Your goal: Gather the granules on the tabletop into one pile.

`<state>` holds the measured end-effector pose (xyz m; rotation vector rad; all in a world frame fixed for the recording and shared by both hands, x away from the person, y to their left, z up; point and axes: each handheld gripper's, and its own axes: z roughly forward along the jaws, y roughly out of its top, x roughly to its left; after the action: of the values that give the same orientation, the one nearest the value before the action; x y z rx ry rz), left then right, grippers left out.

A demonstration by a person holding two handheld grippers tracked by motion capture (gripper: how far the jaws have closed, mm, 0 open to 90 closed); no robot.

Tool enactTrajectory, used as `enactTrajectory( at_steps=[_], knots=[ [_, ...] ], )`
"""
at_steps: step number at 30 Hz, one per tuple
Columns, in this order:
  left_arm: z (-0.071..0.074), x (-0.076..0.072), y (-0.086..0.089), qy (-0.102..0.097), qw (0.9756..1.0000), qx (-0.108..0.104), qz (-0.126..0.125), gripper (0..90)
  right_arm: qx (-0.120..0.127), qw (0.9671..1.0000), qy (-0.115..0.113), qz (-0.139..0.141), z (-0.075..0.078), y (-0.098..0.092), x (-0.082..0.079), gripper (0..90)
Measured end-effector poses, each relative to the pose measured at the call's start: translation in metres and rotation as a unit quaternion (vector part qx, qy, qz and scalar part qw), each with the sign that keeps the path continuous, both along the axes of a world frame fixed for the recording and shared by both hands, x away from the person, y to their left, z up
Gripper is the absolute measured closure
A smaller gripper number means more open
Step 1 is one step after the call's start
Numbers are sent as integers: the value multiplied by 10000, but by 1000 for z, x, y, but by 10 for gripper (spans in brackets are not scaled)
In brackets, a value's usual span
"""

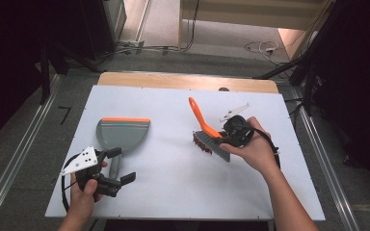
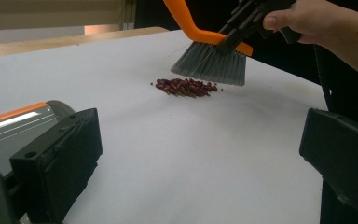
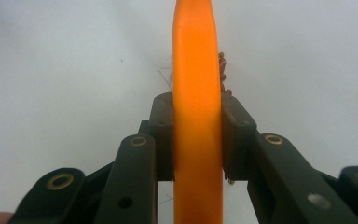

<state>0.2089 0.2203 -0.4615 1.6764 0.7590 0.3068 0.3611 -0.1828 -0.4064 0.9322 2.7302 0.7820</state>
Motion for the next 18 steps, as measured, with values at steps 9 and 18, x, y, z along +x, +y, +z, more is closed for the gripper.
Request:
enactTrajectory(
  at_steps=[9, 18],
  knots=[
    [0, 0, 0, -9, 10000, 4, 9, 1, 192, 9993, -50, -324, 0, -26, -9, 686],
    [0, 1, 1, -21, 10000, 40, 48, 1, 487, 9958, -55, -776, -9, -52, -25, 686]
  ],
)
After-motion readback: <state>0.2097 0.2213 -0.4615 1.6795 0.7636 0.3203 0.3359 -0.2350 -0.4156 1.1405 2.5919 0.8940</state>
